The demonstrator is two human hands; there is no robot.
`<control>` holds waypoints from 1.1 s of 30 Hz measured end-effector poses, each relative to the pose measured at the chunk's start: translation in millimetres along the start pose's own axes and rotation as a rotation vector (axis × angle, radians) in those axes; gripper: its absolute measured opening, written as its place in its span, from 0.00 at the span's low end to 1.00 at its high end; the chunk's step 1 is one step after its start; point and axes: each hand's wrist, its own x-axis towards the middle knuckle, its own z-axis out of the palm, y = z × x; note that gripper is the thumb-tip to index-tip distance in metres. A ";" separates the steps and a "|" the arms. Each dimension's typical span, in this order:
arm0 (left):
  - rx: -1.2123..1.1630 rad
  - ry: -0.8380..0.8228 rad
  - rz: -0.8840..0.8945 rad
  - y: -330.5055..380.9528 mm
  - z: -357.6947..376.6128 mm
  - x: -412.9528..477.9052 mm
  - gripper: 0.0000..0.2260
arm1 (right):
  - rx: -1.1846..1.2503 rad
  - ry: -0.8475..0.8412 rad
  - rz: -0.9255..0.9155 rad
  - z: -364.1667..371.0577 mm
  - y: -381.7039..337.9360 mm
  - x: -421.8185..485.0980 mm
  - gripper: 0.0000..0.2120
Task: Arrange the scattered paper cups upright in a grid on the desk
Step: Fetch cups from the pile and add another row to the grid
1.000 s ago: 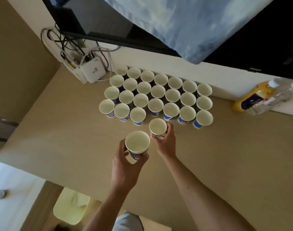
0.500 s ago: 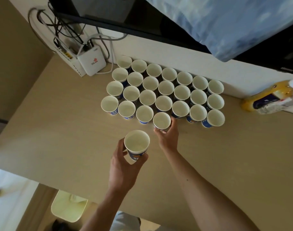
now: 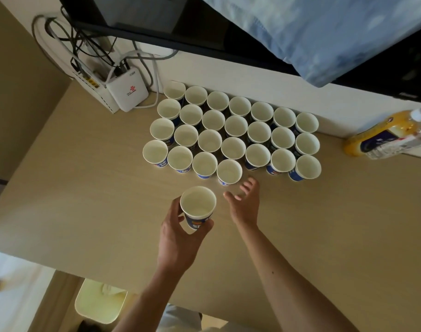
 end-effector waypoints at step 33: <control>0.100 -0.286 0.123 -19.6 25.8 8.1 0.32 | 0.008 0.091 -0.006 -45.6 -15.9 4.9 0.25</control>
